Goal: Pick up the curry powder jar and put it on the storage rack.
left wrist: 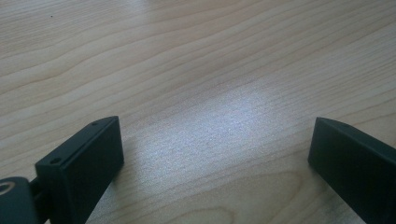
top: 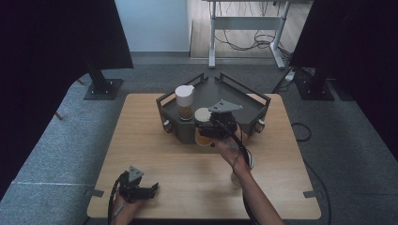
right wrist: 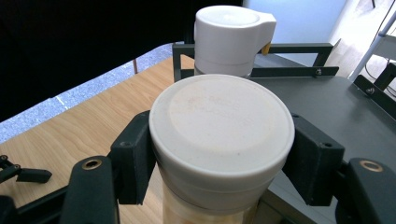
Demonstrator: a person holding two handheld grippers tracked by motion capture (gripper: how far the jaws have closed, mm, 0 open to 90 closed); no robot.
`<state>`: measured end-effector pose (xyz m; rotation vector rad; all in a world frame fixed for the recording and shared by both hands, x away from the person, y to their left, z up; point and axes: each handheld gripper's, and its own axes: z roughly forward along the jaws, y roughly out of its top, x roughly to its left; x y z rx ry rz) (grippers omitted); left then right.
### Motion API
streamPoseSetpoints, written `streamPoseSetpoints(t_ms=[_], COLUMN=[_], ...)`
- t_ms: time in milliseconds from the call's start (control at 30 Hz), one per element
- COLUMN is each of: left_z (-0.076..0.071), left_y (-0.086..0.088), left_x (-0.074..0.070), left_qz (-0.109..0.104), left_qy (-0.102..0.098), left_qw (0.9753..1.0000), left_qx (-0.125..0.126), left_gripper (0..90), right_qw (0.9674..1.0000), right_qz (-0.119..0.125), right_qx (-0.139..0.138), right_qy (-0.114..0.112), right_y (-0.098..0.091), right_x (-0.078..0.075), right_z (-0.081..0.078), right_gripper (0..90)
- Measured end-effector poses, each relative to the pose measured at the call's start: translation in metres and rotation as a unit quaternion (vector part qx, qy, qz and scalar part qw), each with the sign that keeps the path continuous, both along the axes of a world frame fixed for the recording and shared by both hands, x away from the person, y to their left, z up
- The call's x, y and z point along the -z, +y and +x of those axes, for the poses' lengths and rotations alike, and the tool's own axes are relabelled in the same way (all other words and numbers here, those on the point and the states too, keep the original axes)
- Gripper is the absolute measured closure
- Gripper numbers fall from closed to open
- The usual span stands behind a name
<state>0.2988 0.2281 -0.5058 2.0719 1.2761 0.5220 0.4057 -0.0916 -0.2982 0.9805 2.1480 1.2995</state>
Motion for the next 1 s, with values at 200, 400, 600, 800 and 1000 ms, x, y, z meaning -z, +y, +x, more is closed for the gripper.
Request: streamPoseSetpoints(t_ms=[200,400,600,800,1000], left_z=[0.000,0.000,0.000,0.000,0.000], left_y=[0.000,0.000,0.000,0.000,0.001], left_x=[0.000,0.000,0.000,0.000,0.000], left_qz=[0.000,0.000,0.000,0.000,0.002], left_qy=[0.000,0.000,0.000,-0.001,0.000], left_qw=[1.0000,1.0000,1.0000,1.0000,1.0000], left_qx=[0.000,0.000,0.001,0.001,0.002], left_gripper=[2.9,2.9,2.9,2.9,2.9], right_qw=[1.0000,1.0000,0.9999,0.9999,0.9997], right_qz=[0.002,0.004,0.003,0.008,0.004], right_qx=[0.002,0.005,0.008,0.013,0.021], right_qy=[-0.001,-0.002,-0.007,-0.008,-0.011], right_y=[-0.002,-0.005,-0.008,-0.012,-0.015], right_x=[-0.005,-0.011,-0.016,-0.020,-0.023], right_z=[0.006,0.011,0.019,0.029,0.036], right_gripper=[32.8,32.8,32.9,32.8,32.9])
